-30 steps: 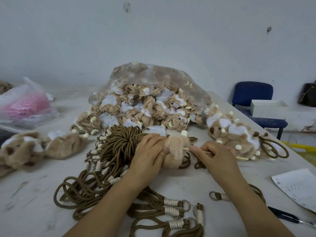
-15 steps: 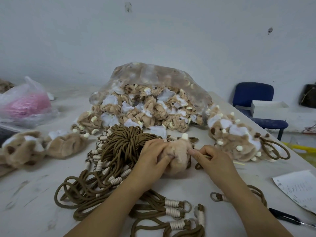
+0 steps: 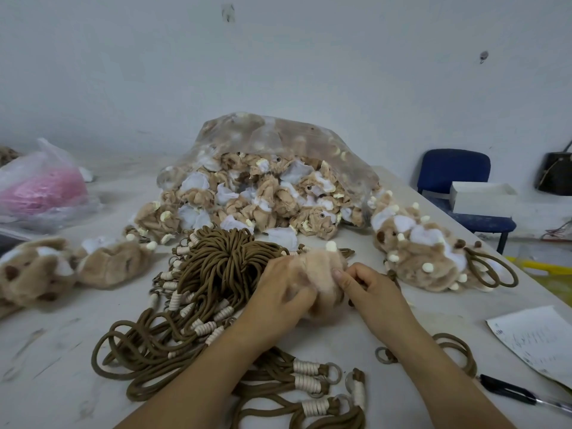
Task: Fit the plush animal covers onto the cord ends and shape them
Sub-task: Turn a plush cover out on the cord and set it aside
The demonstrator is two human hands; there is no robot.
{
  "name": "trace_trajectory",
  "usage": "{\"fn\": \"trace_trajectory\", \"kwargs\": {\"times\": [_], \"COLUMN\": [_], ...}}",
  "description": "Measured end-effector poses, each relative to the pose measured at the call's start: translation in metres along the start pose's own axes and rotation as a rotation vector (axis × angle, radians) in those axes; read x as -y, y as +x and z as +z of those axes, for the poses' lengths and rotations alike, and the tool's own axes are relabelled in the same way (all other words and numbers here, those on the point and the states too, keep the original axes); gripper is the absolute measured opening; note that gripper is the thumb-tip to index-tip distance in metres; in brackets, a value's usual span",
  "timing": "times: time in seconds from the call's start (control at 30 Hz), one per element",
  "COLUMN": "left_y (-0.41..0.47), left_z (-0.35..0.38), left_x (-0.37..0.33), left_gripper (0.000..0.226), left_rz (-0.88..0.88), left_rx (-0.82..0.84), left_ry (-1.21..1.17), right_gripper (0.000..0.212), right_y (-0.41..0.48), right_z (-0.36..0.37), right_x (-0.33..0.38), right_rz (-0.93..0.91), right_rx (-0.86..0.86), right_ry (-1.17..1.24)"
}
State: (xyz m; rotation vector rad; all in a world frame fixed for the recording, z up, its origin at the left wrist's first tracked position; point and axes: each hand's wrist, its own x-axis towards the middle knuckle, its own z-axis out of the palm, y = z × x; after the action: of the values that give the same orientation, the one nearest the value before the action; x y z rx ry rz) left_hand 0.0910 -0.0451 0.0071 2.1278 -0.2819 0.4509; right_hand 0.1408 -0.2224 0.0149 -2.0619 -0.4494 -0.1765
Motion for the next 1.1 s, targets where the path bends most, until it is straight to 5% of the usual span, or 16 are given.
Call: {"fn": "trace_trajectory", "kwargs": {"times": [0.17, 0.47, 0.67, 0.9, 1.1], "left_y": [-0.003, 0.005, 0.005, 0.002, 0.000], "left_z": [-0.002, -0.005, -0.002, -0.003, 0.001], "left_x": [-0.005, 0.003, 0.004, 0.004, 0.000], "left_gripper": [0.012, 0.022, 0.022, 0.032, 0.042], "left_rz": [-0.109, 0.053, 0.158, 0.105, -0.005], "left_rx": [-0.072, -0.339, -0.332, -0.138, -0.137], "left_ry": [-0.153, 0.193, 0.340, 0.265, -0.082], "right_gripper": [0.027, 0.046, 0.057, 0.036, 0.037], "right_y": [0.000, 0.000, -0.001, -0.002, -0.004], "right_z": [-0.002, -0.005, 0.000, 0.000, 0.009], "right_x": [0.001, -0.001, -0.002, -0.001, 0.003], "right_rz": [-0.080, -0.066, -0.062, -0.060, -0.002], "right_rx": [-0.027, -0.043, -0.040, 0.051, 0.011], "right_ry": [-0.090, -0.171, -0.142, -0.023, -0.013]}}
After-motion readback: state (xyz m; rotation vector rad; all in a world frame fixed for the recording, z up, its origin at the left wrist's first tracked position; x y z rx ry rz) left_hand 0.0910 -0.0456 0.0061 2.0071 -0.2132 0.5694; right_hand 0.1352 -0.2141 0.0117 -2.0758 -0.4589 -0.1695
